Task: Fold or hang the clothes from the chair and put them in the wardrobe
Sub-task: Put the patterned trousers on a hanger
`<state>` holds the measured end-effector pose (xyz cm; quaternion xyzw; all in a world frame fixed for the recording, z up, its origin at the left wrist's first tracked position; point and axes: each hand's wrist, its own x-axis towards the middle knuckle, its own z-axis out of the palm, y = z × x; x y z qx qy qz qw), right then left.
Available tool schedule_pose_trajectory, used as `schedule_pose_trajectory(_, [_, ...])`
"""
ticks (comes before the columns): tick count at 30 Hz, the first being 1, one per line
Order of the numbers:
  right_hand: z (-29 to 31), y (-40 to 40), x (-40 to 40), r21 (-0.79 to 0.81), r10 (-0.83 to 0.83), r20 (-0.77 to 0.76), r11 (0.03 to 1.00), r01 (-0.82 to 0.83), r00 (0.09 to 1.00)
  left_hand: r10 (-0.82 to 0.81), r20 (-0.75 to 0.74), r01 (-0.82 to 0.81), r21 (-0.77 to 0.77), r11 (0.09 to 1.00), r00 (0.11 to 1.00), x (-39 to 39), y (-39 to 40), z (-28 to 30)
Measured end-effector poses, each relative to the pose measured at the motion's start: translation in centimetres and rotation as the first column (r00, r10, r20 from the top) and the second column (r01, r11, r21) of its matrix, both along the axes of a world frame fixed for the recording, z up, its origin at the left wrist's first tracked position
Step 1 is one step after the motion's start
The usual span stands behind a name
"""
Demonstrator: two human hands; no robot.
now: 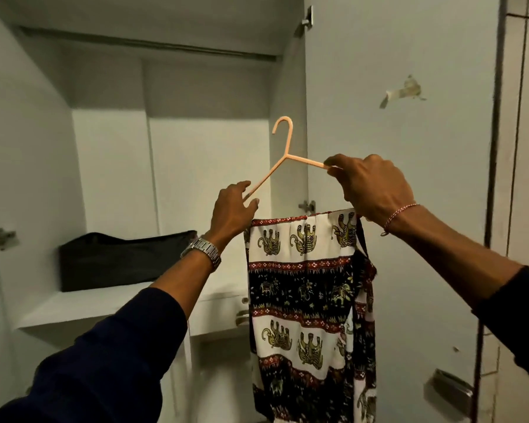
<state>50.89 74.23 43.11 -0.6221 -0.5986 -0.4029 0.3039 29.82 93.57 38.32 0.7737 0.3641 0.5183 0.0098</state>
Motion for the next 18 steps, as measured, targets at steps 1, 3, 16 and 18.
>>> schedule_pose_trajectory(1, [0.7, 1.1, -0.1, 0.008, 0.005, 0.003, 1.000, -0.005, 1.000, 0.006, -0.022, -0.006, 0.007, 1.000, 1.000, -0.2, 0.8, 0.4])
schedule_pose_trajectory(3, [2.3, 3.7, -0.3, 0.027, 0.016, 0.015, 1.000, -0.016, 1.000, 0.031, -0.071, -0.028, 0.042, 0.999, 0.997, -0.4, 2.5, 1.6])
schedule_pose_trajectory(16, [12.6, 20.5, 1.9, 0.170, -0.038, 0.062, 0.985, 0.027, 0.997, 0.350, -0.329, -0.257, 0.292, 0.921, 0.877, 2.1, 16.2, 12.3])
schedule_pose_trajectory(18, [14.6, 22.6, 2.5, 0.195, -0.040, 0.064, 0.980, 0.027, 0.997, 0.366, -0.318, -0.274, 0.298, 0.914, 0.875, 2.8, 18.3, 13.7])
